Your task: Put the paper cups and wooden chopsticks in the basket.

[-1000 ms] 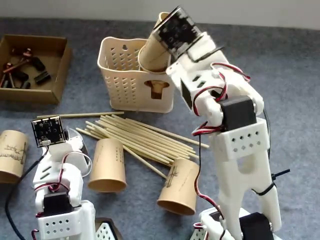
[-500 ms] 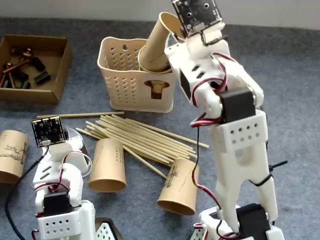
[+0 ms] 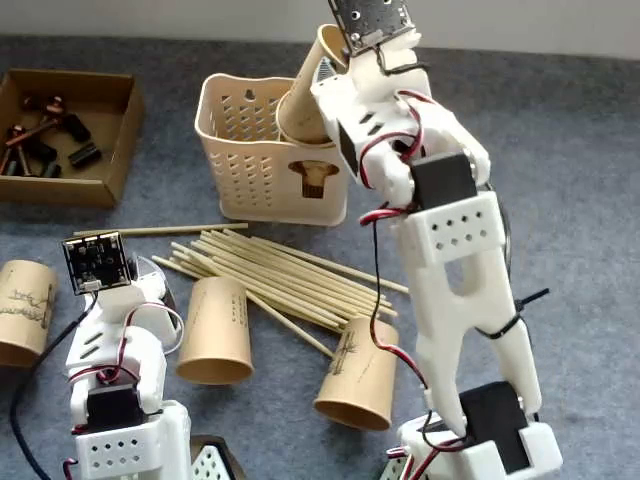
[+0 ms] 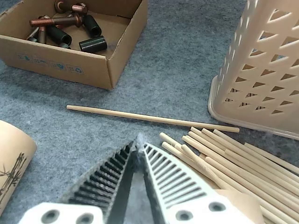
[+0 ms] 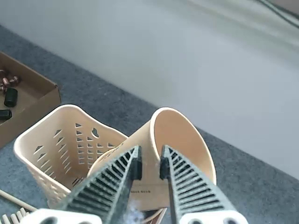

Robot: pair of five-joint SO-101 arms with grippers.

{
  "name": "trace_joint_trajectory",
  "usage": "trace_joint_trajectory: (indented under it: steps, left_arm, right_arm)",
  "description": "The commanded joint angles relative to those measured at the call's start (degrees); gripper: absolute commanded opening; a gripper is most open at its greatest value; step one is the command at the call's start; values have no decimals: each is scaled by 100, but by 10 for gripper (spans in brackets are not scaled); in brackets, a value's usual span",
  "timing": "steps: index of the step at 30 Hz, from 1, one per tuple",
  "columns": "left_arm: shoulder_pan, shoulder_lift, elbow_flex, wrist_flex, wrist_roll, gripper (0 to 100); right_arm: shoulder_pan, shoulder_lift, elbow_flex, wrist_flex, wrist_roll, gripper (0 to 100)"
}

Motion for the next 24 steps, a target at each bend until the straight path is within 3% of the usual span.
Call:
trace_joint_trajectory:
  steps: [1,15,24]
  left_arm:
    - [-57,-40,-22,-97,0,11]
    - [-57,-40,-22,-97,0,11]
    - [-57,-40,-22,-97,0,11]
  right_arm:
    - [-215,92,-127,163,-62,74]
    - [-488,-585,-127,673,-44,74]
    - [-488,-1015,-136,2176,-53,74]
